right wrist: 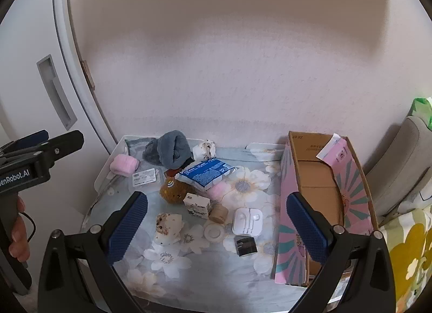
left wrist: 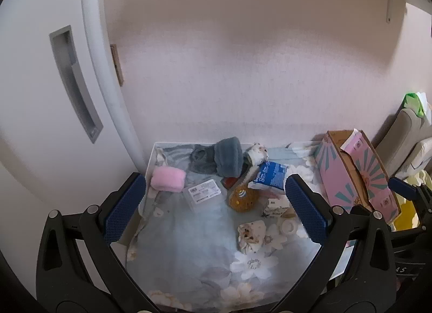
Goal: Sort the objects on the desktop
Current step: 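Move both tools toward the cluttered table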
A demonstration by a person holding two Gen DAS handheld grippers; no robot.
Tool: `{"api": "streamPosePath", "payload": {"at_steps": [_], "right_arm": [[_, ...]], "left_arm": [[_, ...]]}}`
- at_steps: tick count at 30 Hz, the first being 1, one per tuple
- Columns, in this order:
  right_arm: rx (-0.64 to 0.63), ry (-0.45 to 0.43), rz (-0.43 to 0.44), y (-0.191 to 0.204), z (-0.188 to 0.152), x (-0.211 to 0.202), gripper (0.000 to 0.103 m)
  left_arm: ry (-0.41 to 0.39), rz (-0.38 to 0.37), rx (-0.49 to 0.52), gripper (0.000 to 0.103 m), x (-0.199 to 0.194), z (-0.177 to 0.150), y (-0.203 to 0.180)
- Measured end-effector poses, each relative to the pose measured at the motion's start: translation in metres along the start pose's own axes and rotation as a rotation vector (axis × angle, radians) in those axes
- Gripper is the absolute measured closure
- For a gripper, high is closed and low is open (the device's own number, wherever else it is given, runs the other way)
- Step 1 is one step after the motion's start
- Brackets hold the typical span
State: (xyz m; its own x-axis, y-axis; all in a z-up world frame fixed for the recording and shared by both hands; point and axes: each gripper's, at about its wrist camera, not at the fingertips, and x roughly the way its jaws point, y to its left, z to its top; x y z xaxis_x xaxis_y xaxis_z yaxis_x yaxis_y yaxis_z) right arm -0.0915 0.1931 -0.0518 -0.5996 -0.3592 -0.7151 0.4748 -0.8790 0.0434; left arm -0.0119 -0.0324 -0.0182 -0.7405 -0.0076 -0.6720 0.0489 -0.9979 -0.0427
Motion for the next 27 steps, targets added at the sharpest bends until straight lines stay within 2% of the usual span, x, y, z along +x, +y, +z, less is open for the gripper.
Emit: {"api": "streamPosePath", "payload": {"at_steps": [27], "right_arm": [[-0.001, 0.054, 0.027, 0.005, 0.009, 0.025, 0.0]], "left_arm": [[0.075, -0.025, -0.006, 0.0, 0.034, 0.002, 0.02]]}}
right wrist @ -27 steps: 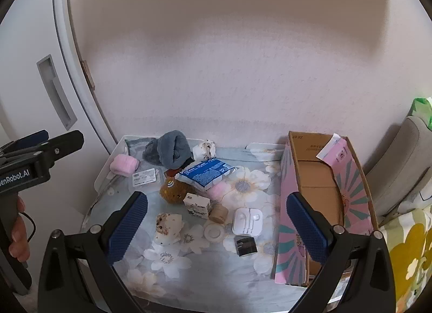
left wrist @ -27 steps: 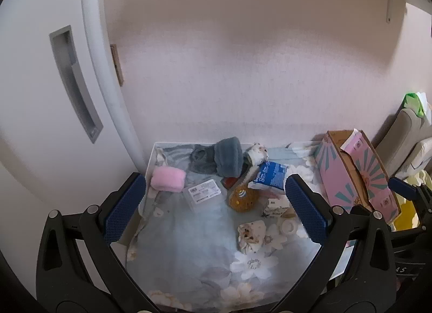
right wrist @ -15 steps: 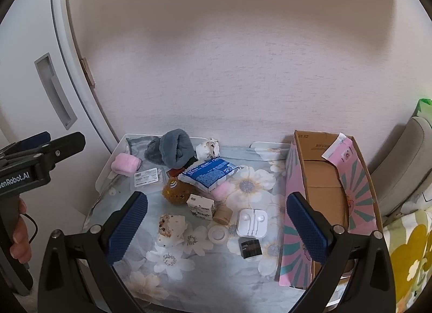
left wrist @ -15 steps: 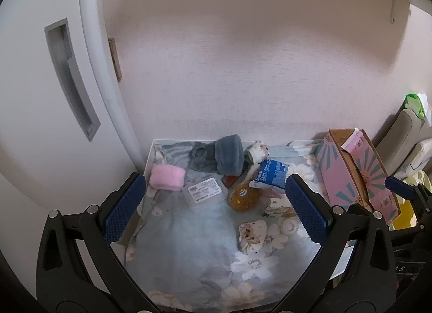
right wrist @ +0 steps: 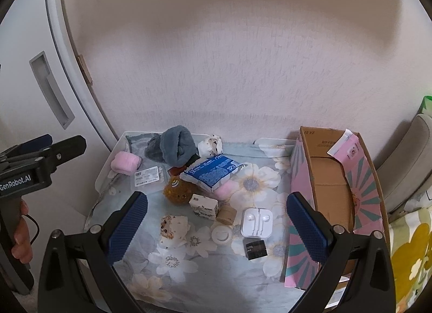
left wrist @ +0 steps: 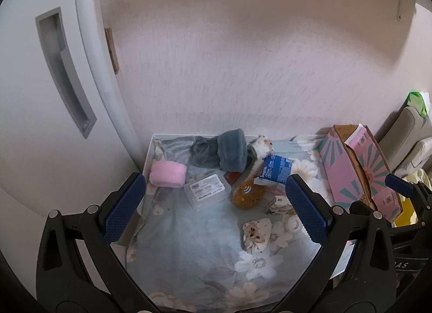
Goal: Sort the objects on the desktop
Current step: 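Move both tools toward the cluttered table, then grasp the grey fuzzy sock with the left tool while the right tool grasps the white tissue pack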
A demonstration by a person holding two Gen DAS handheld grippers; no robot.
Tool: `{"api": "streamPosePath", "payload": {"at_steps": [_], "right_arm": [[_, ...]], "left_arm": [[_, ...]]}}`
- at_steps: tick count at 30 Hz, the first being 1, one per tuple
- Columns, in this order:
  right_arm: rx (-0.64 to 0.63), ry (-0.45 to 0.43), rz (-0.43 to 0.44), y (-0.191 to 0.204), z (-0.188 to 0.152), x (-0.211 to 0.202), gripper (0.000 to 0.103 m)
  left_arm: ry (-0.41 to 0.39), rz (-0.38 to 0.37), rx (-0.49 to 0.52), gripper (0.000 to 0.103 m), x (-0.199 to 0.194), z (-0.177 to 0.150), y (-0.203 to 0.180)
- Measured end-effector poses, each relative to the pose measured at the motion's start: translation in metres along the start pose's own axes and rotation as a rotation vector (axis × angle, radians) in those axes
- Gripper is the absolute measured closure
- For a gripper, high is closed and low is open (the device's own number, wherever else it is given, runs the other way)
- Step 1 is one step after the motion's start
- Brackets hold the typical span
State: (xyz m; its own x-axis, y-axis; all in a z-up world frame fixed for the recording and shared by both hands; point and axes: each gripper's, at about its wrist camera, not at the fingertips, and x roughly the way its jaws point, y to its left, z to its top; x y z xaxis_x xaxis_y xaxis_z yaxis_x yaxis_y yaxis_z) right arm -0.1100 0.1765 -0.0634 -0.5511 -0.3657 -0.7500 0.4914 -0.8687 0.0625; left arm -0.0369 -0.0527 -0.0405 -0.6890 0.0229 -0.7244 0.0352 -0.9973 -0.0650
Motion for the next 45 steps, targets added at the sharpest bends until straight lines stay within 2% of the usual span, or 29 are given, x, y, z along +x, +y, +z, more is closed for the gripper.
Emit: {"api": "streamPosePath", "payload": {"at_steps": [6, 15, 18, 23, 28, 34, 37, 39, 40, 41, 43, 44, 45], "right_arm": [[0.005, 0.025, 0.007, -0.007, -0.003, 0.012, 0.0], [0.016, 0.103, 0.041, 0.002, -0.02, 0.049, 0.0], [0.023, 0.107, 0.039, 0.008, -0.025, 0.063, 0.0], [0.068, 0.103, -0.006, 0.017, -0.042, 0.098, 0.0], [0.082, 0.054, -0.055, 0.025, -0.051, 0.124, 0.001], [0.107, 0.029, -0.114, 0.028, -0.057, 0.147, 0.008], [0.104, 0.01, -0.139, 0.03, -0.057, 0.155, 0.013], [0.101, 0.012, -0.147, 0.032, -0.057, 0.159, 0.022], [0.102, 0.014, -0.147, 0.033, -0.058, 0.162, 0.027], [0.103, 0.016, -0.143, 0.034, -0.059, 0.164, 0.037], [0.097, 0.028, -0.14, 0.036, -0.061, 0.169, 0.049], [0.094, 0.032, -0.141, 0.037, -0.062, 0.171, 0.06], [0.089, 0.035, -0.149, 0.038, -0.063, 0.173, 0.06]], "left_arm": [[0.032, -0.014, -0.001, 0.0, 0.016, 0.001, 0.007], [0.096, -0.03, -0.006, 0.0, 0.061, 0.009, 0.02], [0.107, -0.047, 0.012, 0.0, 0.086, 0.015, 0.015], [0.136, -0.098, 0.037, 0.0, 0.149, 0.019, -0.001], [0.141, -0.094, 0.085, 0.0, 0.203, 0.02, -0.016], [0.156, -0.098, 0.107, 0.001, 0.241, 0.014, -0.024], [0.161, -0.101, 0.101, 0.001, 0.251, 0.012, -0.025], [0.167, -0.104, 0.1, 0.006, 0.258, 0.009, -0.025], [0.172, -0.102, 0.1, 0.011, 0.26, 0.008, -0.024], [0.178, -0.102, 0.1, 0.015, 0.264, 0.007, -0.023], [0.186, -0.099, 0.096, 0.034, 0.27, 0.003, -0.02], [0.191, -0.097, 0.095, 0.038, 0.273, 0.002, -0.019], [0.19, -0.108, 0.095, 0.042, 0.274, 0.001, -0.019]]}}
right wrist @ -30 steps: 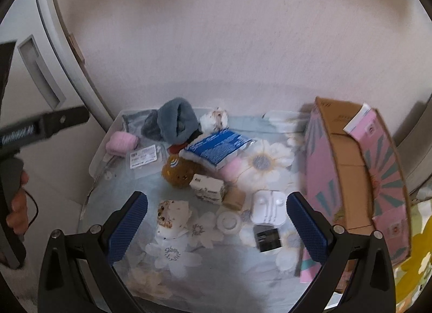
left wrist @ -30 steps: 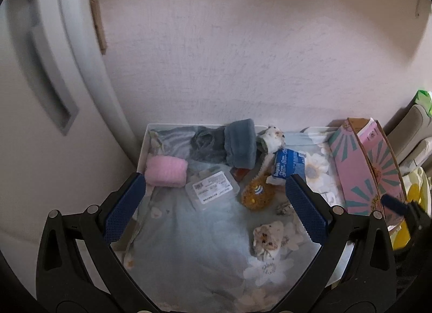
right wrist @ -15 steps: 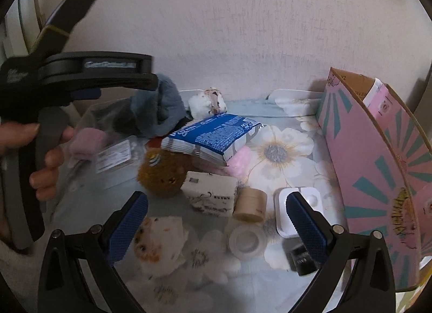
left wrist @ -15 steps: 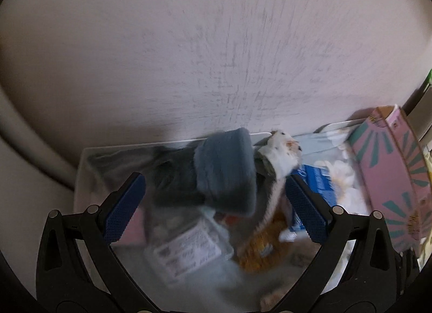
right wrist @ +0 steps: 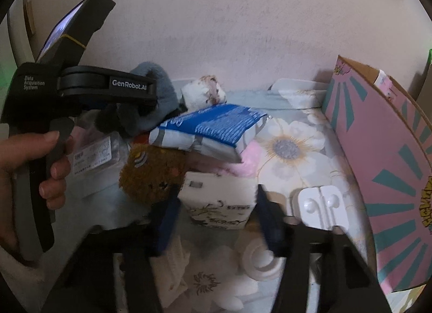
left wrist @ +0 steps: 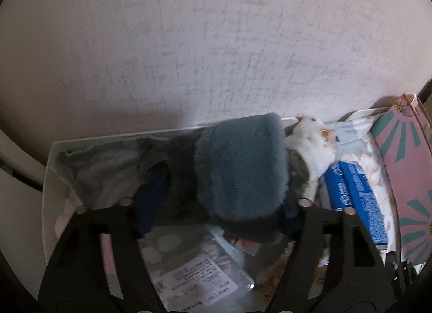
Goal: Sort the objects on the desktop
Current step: 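Grasp the grey fuzzy sock with the left tool while the right tool grasps the white tissue pack, then carry both items into the cardboard box and open both tools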
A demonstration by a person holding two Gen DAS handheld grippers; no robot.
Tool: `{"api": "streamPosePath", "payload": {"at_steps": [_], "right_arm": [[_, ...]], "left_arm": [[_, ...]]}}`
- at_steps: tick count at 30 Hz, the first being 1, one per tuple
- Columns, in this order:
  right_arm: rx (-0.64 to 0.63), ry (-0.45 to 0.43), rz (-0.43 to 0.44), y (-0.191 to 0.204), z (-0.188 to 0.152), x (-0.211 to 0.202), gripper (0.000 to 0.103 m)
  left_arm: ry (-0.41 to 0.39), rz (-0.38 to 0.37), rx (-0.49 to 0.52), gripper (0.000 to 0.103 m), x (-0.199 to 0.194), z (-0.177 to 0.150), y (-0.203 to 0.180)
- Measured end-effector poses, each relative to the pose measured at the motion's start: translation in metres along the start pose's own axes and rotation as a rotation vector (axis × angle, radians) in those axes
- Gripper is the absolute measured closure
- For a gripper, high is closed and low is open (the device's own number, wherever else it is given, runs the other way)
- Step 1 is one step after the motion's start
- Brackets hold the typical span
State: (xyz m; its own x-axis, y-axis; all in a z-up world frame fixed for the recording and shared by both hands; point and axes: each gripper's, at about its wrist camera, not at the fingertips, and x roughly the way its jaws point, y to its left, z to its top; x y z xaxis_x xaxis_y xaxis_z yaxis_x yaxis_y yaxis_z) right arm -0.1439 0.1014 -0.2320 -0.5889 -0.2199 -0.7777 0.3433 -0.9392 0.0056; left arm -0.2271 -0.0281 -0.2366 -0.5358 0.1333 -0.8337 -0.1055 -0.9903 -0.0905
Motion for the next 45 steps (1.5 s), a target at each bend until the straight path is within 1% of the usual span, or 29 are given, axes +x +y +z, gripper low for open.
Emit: {"api": "streamPosePath", "payload": {"at_steps": [1, 2, 4, 6, 7, 11, 18, 19, 21, 22, 25, 27, 28, 34, 38, 41, 45], "right_arm": [[-0.003, -0.007, -0.001, 0.001, -0.001, -0.001, 0.06], [-0.002, -0.009, 0.002, 0.001, -0.001, -0.001, 0.061], [0.001, -0.014, 0.005, 0.0, -0.002, -0.002, 0.061], [0.005, -0.014, 0.014, 0.0, -0.002, -0.002, 0.061], [0.006, -0.016, 0.017, 0.0, -0.002, -0.004, 0.061], [-0.016, -0.035, 0.025, 0.002, 0.0, -0.016, 0.061], [-0.053, -0.06, 0.077, 0.0, 0.014, -0.041, 0.061], [-0.062, -0.061, 0.087, -0.001, 0.016, -0.046, 0.061], [-0.073, -0.058, 0.112, -0.006, 0.022, -0.06, 0.061], [-0.076, -0.056, 0.12, -0.008, 0.024, -0.064, 0.061], [-0.089, -0.053, 0.145, -0.021, 0.034, -0.085, 0.061], [-0.097, -0.061, 0.149, -0.031, 0.041, -0.1, 0.061], [-0.101, -0.062, 0.15, -0.036, 0.045, -0.106, 0.061], [-0.108, -0.064, 0.152, -0.081, 0.066, -0.139, 0.061], [-0.131, -0.078, 0.119, -0.114, 0.074, -0.156, 0.061], [-0.142, -0.079, 0.106, -0.14, 0.075, -0.164, 0.061], [-0.141, -0.072, 0.086, -0.172, 0.075, -0.169, 0.061]], "left_arm": [[-0.003, -0.012, 0.002, 0.051, 0.002, -0.001, 0.001], [-0.005, -0.012, 0.006, 0.056, 0.003, -0.001, 0.0], [-0.008, -0.013, 0.02, 0.071, 0.004, 0.0, -0.003], [-0.019, -0.002, 0.024, 0.08, 0.0, 0.001, -0.006], [-0.022, -0.004, 0.02, 0.083, -0.002, 0.002, -0.007], [-0.043, -0.014, -0.004, 0.086, -0.019, 0.004, -0.007], [-0.094, -0.002, 0.012, 0.087, -0.068, 0.012, -0.02], [-0.101, 0.001, 0.012, 0.087, -0.083, 0.014, -0.01], [-0.114, 0.0, 0.009, 0.087, -0.102, 0.017, -0.011], [-0.124, 0.0, 0.011, 0.087, -0.119, 0.015, -0.009], [-0.144, 0.005, 0.021, 0.087, -0.147, 0.021, -0.019], [-0.158, -0.011, 0.014, 0.087, -0.16, 0.025, -0.03], [-0.167, -0.023, 0.013, 0.087, -0.174, 0.027, -0.033], [-0.209, -0.078, 0.031, 0.087, -0.206, 0.04, -0.08], [-0.239, -0.112, 0.063, 0.087, -0.22, 0.046, -0.117], [-0.243, -0.145, 0.088, 0.087, -0.224, 0.051, -0.148], [-0.243, -0.179, 0.123, 0.087, -0.215, 0.059, -0.188]]}}
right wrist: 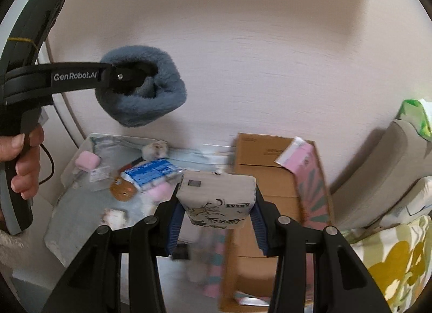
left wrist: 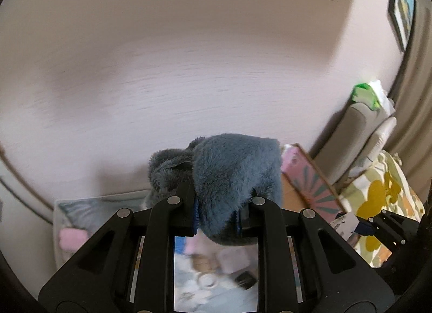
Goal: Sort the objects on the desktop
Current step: 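Carry both items into the cardboard box and open both tools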
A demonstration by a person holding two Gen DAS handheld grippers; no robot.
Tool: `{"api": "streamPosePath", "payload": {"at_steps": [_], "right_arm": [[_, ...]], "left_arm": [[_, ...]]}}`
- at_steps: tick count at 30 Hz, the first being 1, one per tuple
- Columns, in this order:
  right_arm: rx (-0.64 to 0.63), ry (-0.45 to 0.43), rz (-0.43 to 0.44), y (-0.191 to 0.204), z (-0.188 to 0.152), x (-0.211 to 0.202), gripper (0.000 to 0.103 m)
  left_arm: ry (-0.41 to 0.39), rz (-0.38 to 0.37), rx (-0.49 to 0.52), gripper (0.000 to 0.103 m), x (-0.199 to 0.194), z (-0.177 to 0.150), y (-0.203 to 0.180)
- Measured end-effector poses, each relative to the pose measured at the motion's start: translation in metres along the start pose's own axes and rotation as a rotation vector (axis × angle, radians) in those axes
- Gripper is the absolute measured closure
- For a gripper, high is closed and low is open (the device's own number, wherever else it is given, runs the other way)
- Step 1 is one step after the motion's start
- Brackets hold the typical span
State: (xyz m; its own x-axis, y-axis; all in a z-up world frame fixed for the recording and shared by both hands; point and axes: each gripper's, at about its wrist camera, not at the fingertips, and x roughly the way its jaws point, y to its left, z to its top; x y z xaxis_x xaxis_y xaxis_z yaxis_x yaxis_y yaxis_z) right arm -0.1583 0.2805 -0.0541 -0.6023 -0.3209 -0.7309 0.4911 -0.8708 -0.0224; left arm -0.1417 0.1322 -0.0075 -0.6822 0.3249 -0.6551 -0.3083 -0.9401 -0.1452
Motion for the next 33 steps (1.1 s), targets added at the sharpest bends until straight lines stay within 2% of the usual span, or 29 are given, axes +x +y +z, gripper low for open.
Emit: {"api": "streamPosePath", "payload": {"at_steps": [8, 16, 25, 33], "right_arm": [[0.048, 0.038, -0.009, -0.05, -0.018, -0.001, 0.061], [0.075, 0.11, 0.012, -0.082, -0.042, 0.024, 0.061], [0.077, 0.186, 0.067, -0.094, -0.057, 0.05, 0.061], [0.105, 0.253, 0.084, -0.105, -0.061, 0.071, 0.061]], "left_arm": [[0.034, -0.08, 0.051, 0.087, 0.04, 0.01, -0.067], [0.134, -0.109, 0.077, 0.087, 0.106, -0.008, -0.112], [0.219, -0.096, 0.101, 0.087, 0.149, -0.031, -0.129], [0.286, -0.093, 0.13, 0.087, 0.178, -0.038, -0.139]]}}
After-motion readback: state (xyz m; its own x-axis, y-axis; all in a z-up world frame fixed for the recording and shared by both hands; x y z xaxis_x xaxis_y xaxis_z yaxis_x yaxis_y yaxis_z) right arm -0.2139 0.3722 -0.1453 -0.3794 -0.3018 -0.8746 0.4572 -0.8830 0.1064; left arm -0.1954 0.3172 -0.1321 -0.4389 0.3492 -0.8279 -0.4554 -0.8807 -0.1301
